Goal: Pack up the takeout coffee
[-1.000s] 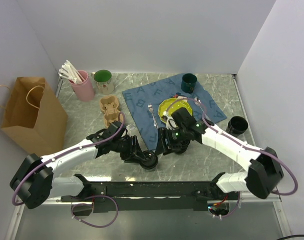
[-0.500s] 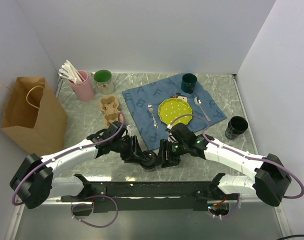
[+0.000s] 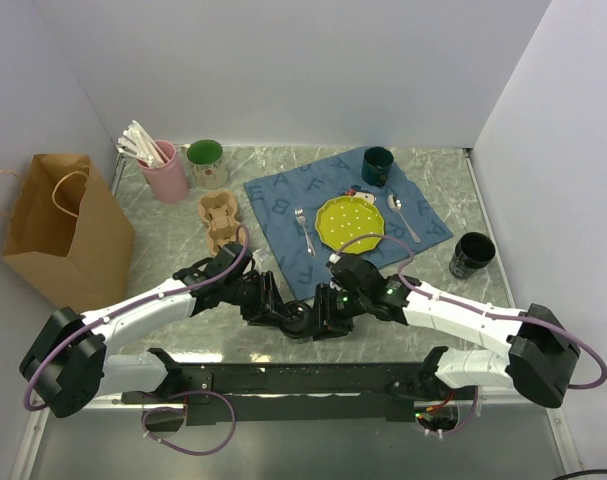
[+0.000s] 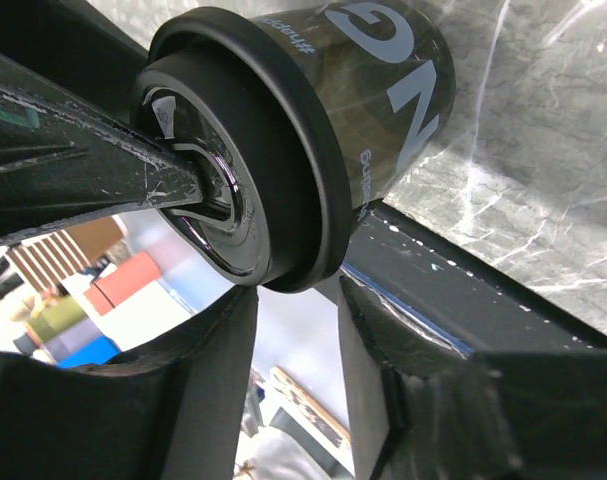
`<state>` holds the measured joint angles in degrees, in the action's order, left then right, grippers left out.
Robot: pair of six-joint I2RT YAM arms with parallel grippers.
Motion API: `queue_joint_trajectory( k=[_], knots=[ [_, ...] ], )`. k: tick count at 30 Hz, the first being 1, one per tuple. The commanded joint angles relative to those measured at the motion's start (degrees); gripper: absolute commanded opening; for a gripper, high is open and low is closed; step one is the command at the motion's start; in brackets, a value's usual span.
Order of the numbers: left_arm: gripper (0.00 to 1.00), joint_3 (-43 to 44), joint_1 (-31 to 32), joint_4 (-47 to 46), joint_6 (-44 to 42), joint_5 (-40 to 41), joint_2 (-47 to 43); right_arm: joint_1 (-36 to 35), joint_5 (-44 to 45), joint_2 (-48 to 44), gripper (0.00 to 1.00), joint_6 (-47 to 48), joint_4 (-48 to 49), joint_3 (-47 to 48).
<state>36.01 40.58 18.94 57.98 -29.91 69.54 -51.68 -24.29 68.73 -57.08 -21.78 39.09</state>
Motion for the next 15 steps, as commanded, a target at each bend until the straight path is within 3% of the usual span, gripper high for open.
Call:
queue_joint_trajectory(
  k=[1, 15],
  knots=[
    [0.47, -3.66, 0.64, 9.45, -2.87, 8.91, 2.88, 0.18, 9.35, -1.93, 0.43, -3.3, 1.21, -2.61],
    [0.45, -4.81, 0.64, 9.54, -2.78, 8.64, 4.38, -0.61, 14.71, -2.72, 0.24, -6.9, 2.62, -7.36]
  ],
)
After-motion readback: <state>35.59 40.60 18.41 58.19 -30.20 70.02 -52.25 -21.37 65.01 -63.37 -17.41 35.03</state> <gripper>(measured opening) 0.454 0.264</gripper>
